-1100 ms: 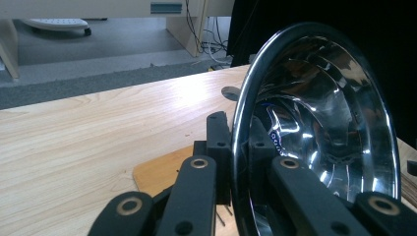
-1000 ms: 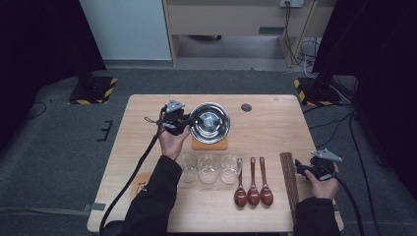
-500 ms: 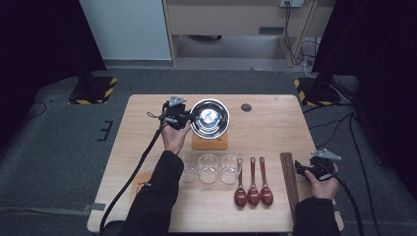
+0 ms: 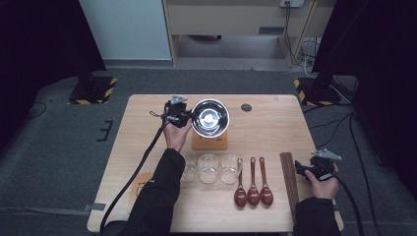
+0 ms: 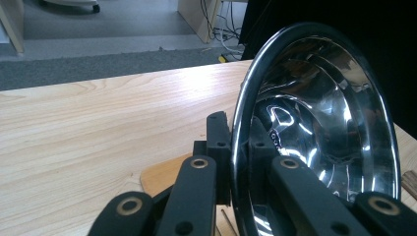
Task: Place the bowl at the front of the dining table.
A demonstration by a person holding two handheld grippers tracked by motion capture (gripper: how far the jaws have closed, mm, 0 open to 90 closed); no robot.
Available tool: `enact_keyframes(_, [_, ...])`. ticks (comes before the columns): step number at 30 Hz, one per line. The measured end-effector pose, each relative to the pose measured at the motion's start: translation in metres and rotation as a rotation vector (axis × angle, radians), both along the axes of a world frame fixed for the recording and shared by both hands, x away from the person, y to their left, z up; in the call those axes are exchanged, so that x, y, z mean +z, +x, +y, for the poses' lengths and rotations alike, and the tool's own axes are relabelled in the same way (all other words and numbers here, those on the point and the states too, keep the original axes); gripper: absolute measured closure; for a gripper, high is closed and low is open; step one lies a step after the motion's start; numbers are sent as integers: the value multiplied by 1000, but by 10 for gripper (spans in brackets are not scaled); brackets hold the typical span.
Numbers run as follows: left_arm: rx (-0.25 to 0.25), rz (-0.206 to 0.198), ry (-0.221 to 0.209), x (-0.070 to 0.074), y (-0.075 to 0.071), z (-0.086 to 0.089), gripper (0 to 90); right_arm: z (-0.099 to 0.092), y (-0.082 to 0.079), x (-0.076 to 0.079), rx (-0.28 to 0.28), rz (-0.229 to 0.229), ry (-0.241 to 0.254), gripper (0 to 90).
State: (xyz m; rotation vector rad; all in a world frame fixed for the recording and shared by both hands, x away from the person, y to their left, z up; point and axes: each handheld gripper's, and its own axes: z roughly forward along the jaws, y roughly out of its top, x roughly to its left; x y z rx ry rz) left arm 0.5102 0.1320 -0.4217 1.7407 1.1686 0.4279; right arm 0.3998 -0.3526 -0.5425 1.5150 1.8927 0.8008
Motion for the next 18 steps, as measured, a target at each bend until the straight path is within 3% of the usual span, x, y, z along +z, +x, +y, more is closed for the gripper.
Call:
enact_keyframes(6, [-7,-4,16,3,4,-7,841,0,0,0,-1,2,4,170])
enact_keyframes(10, [5,6,-10,1,9,-6,842,-1,0,0,-2,3,5,170])
enact_keyframes(18, [25,52,35,-15,18,-8,841,-1,1,0,-6,6,9,166])
